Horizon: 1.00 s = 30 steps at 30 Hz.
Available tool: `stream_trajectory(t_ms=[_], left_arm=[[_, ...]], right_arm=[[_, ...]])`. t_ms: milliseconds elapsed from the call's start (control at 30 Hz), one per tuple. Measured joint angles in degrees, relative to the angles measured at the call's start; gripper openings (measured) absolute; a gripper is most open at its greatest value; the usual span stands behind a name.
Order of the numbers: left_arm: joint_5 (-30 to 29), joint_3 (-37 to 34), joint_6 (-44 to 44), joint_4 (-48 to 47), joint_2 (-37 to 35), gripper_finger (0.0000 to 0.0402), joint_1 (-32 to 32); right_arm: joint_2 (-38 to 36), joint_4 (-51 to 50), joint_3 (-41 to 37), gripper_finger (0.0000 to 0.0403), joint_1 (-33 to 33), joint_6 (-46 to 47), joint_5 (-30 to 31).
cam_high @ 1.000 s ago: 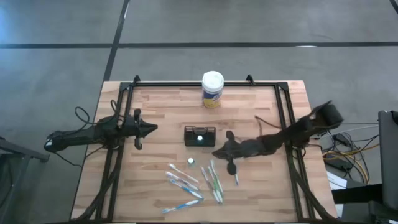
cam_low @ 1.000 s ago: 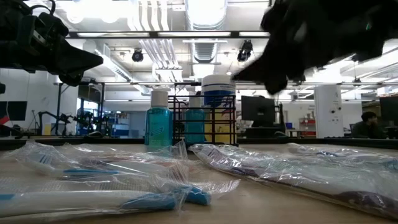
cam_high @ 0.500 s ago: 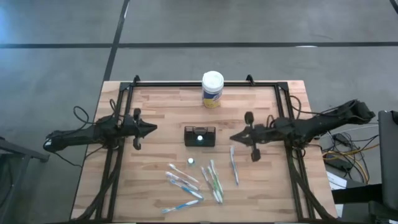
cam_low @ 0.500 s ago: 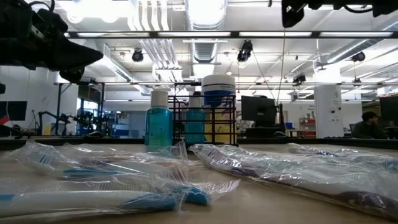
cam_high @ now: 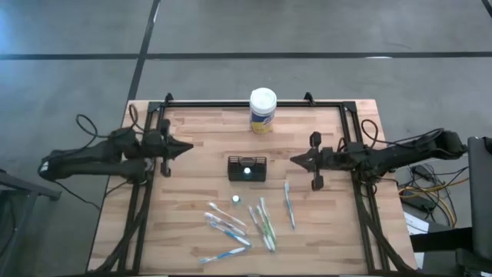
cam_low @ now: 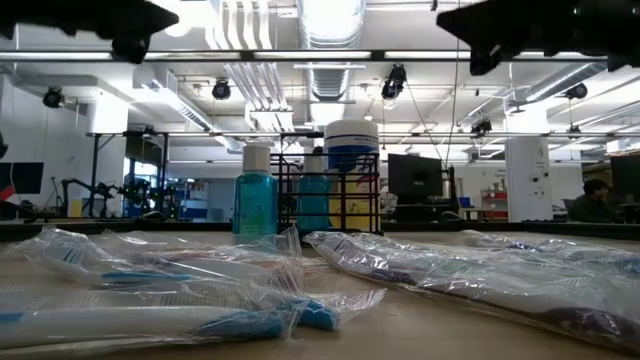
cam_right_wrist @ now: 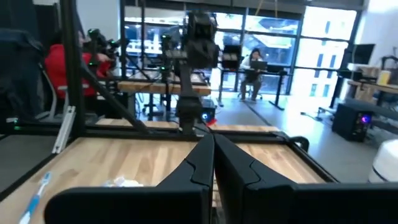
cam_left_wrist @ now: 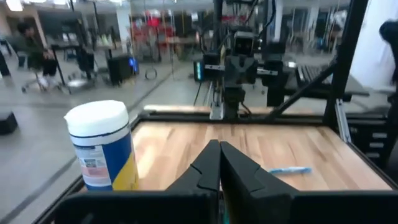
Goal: Pick & Place toothbrushing station
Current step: Put the blue mouthwash into the black wire organizer
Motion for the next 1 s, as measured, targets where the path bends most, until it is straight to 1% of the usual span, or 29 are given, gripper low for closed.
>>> stream_trajectory(t_ms=[167, 233, 333, 433, 533, 600, 667, 700, 800, 900, 1000], left_arm=[[0.55, 11.3, -0.14, -5.64, 11.67, 0.0019, -0.62], [0.58, 15.45, -0.3, -8.5, 16.53, 0.0034, -1.29], [1.03, 22.13, -1.0, -14.55, 24.46, 0.0067, -2.33], [1.32, 29.2, -1.85, -22.86, 32.97, 0.0107, -3.93], [2.09, 36.45, -1.74, -33.44, 41.72, 0.0141, -6.53], [2.13, 42.27, -1.53, -38.37, 47.08, 0.0155, -8.55], [1.75, 46.8, -1.53, -45.5, 52.79, 0.0161, -10.75], [1.03, 48.86, -1.55, -47.61, 55.64, 0.0162, -11.91], [-0.86, 53.81, -2.17, -48.91, 62.49, 0.0163, -15.24], [-1.22, 58.31, -2.64, -48.65, 67.03, 0.0167, -17.47], [-1.26, 60.83, -2.36, -49.75, 70.75, 0.0176, -18.44]], right_arm=[[-0.07, 0.85, -2.71, 0.0008, -1.2, 1.13, 0.44], [0.07, 0.8, -3.54, 0.0008, -1.24, 1.15, 0.51], [0.33, 0.96, -4.77, 0.0008, -1.26, 1.26, 1.66], [0.44, 0.94, -5.52, 0.0008, -1.28, 1.03, 4.2], [0.25, 1.08, -5.5, 0.0009, -1.38, 0.98, 6.64], [0.31, 1.01, -5.2, 0.0009, -1.46, 0.91, 6.74], [0.42, 0.99, -4.76, 0.0009, -1.44, 0.9, 6.72], [0.45, 0.97, -4.57, 0.0009, -1.44, 0.89, 6.72], [0.62, 0.7, -3.82, 0.0009, -1.44, 0.35, 6.82], [0.7, 0.63, -3.51, 0.0009, -1.39, -0.6, 6.83], [1.01, 0.44, -3.68, 0.0009, -1.42, -0.4, 6.83]])
